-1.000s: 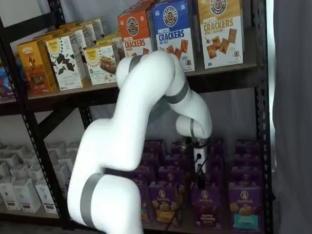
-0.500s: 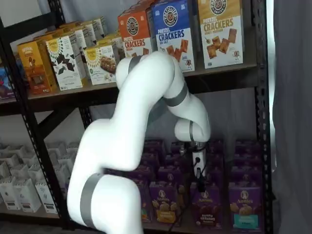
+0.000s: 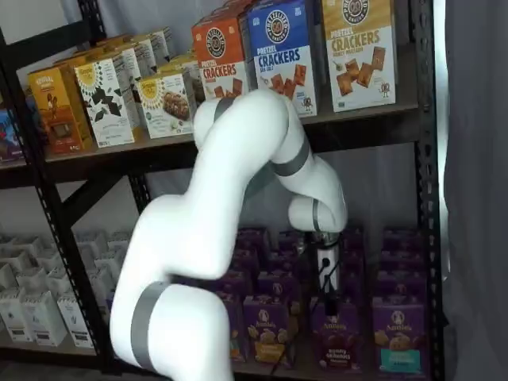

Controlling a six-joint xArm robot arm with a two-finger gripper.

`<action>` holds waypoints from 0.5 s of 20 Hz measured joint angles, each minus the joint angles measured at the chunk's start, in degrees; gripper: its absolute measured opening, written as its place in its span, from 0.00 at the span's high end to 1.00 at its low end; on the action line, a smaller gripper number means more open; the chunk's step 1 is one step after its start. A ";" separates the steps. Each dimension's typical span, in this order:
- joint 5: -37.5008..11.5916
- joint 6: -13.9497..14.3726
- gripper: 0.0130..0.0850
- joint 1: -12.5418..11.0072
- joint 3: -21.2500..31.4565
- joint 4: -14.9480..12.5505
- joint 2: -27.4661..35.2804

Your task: Pick up the purple box with a brown patch in the center, on the bottom shelf, the fifth box from the left

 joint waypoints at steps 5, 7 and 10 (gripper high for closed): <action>0.65 0.63 0.00 0.62 -3.52 -0.02 3.23; 0.95 1.25 0.00 0.97 -5.15 -0.36 4.65; 1.49 2.25 0.00 1.35 -7.25 -1.05 6.38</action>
